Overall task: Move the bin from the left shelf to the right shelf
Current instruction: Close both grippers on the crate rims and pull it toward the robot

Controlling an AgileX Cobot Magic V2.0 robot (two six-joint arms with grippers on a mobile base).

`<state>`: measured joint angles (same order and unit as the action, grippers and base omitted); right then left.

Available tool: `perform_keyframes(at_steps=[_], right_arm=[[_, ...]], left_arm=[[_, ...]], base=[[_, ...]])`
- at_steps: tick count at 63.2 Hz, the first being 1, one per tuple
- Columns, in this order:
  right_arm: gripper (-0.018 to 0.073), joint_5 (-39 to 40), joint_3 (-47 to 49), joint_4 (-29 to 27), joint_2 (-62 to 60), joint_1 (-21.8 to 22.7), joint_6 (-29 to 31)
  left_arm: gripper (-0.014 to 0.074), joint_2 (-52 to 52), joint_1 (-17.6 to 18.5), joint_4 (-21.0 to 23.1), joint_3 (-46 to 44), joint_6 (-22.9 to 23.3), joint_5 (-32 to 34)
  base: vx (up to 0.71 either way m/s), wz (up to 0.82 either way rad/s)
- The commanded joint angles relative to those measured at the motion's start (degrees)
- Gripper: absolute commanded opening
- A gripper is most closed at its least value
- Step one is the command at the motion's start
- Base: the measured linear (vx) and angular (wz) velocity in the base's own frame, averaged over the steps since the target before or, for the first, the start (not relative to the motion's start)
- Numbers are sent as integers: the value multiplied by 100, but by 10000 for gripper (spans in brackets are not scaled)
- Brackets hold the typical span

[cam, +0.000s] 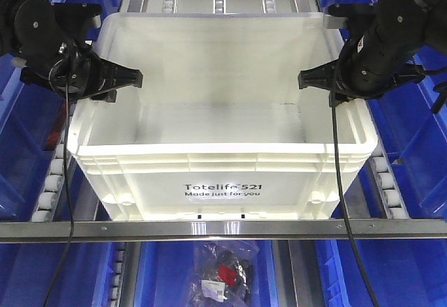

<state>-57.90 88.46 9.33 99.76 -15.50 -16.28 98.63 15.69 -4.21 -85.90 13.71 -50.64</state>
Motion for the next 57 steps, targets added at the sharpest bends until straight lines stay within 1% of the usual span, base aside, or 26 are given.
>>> perform_keyframes(at_steps=[1, 25, 30, 57], right_arm=[[99, 135, 170, 240, -262, 30, 25], [98, 170, 170, 240, -304, 30, 25], [98, 186, 170, 246, -360, 30, 25], [98, 317, 170, 246, -787, 24, 26]], left_arm=[[134, -265, 3, -80, -174, -37, 171], [135, -425, 3, -37, -174, -37, 178], [135, -511, 3, 16, -174, -37, 193], [135, -979, 3, 10, -174, -37, 224]], base=[[0, 0], [0, 0], [0, 0], [0, 0]])
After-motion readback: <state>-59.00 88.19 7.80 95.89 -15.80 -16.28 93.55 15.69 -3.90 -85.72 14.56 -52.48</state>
